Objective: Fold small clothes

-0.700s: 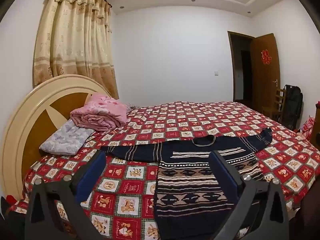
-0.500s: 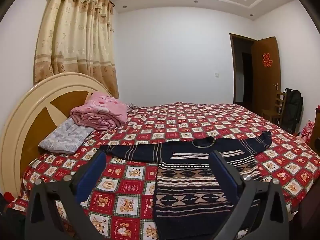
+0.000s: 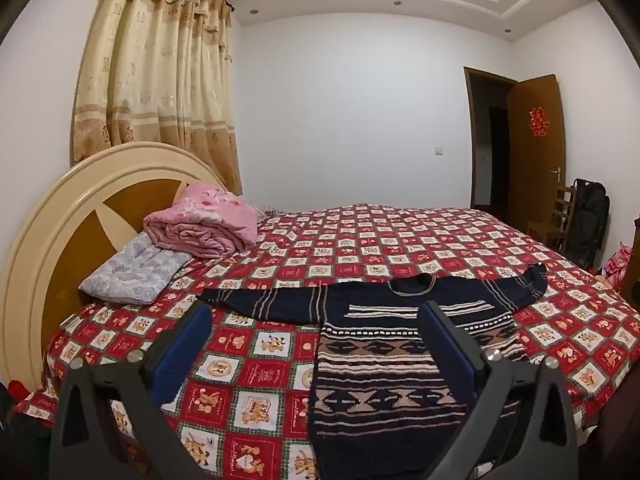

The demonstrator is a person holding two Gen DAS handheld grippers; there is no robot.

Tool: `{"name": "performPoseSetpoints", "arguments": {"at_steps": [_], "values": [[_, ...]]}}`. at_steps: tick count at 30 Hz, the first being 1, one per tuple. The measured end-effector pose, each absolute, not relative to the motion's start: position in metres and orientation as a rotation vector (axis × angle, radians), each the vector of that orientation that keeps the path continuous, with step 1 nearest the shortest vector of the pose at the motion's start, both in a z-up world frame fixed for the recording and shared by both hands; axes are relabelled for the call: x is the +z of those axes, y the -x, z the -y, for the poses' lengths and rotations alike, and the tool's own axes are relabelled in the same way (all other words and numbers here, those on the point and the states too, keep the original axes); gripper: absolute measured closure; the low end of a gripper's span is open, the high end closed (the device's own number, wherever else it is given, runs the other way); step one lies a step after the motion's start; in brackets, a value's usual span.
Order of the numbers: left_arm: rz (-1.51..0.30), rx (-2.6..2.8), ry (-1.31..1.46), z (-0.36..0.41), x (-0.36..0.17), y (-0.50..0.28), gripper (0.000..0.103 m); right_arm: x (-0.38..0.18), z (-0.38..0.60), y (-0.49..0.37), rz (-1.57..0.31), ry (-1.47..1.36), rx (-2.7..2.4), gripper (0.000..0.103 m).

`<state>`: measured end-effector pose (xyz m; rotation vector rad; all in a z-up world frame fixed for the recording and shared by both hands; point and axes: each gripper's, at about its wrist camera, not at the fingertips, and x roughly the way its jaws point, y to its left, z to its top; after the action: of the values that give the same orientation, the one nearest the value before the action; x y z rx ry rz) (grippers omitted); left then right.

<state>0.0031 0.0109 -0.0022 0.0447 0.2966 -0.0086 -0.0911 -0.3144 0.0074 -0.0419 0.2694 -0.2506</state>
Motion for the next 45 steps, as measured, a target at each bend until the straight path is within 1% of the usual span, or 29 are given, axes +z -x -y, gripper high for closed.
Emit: {"name": "performPoseSetpoints", "arguments": {"at_steps": [45], "values": [[-0.317, -0.006, -0.044, -0.013, -0.015, -0.007, 0.0, -0.006, 0.31, 0.085, -0.287, 0.048, -0.229, 0.001]]}}
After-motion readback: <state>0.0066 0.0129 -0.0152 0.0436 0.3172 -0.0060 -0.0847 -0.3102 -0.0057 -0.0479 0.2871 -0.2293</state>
